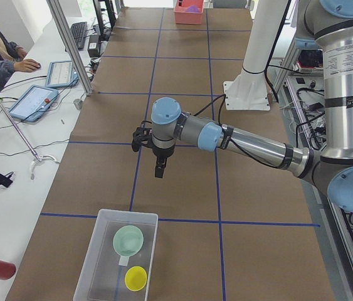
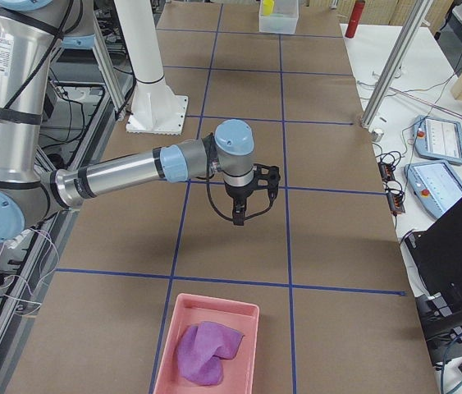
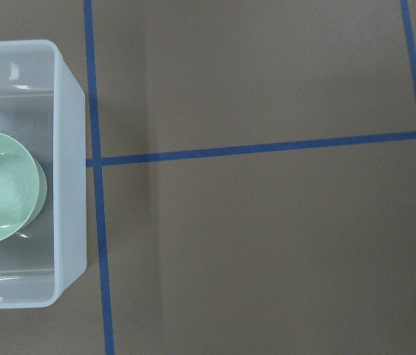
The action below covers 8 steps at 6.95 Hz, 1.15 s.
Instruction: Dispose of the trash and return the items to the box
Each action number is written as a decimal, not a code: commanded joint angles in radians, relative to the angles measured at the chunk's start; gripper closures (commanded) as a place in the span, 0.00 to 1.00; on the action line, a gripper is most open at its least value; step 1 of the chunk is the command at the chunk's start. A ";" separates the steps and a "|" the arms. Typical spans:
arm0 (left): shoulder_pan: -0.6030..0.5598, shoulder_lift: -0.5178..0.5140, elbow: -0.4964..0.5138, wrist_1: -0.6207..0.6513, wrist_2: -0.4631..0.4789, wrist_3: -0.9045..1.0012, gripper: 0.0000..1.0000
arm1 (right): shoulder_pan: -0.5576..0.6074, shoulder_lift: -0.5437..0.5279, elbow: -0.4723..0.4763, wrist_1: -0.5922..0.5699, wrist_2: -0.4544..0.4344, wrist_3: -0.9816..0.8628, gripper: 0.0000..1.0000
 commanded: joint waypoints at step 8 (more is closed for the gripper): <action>0.000 -0.002 0.048 -0.005 0.000 -0.047 0.02 | 0.000 -0.001 -0.006 0.002 0.000 -0.005 0.00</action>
